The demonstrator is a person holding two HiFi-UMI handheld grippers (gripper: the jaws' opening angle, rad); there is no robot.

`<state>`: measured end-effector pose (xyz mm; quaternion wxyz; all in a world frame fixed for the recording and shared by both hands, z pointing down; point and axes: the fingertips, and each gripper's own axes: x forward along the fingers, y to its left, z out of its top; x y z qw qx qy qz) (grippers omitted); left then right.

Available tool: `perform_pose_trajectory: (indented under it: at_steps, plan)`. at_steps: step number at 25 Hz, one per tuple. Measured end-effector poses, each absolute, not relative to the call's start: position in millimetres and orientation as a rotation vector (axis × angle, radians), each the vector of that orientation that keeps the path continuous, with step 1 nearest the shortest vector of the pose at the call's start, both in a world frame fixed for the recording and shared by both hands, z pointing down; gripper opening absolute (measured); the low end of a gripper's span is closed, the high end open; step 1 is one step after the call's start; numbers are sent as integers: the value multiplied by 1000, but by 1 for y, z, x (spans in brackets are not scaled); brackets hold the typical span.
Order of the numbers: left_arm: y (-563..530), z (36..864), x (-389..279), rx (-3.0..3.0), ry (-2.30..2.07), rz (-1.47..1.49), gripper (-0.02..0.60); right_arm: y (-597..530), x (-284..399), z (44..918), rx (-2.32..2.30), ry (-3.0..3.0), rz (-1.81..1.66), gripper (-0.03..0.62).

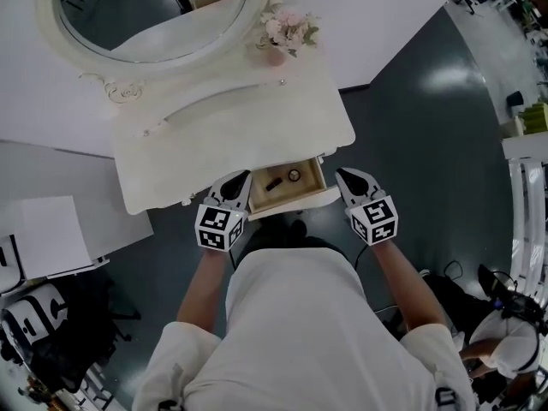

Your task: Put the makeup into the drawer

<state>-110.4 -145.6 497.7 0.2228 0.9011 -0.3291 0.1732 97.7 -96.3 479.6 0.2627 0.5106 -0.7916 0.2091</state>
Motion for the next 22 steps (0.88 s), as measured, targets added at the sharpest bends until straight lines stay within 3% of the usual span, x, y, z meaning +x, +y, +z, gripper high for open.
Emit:
perform_pose_trajectory:
  at_steps: [14, 22]
  plan:
    - [-99, 421, -120, 2540, -1171, 374, 15, -67, 139, 431, 1474, -2218, 426, 29]
    - [-73, 415, -133, 2554, -1209, 411, 15, -64, 129, 415, 1481, -2251, 373, 29]
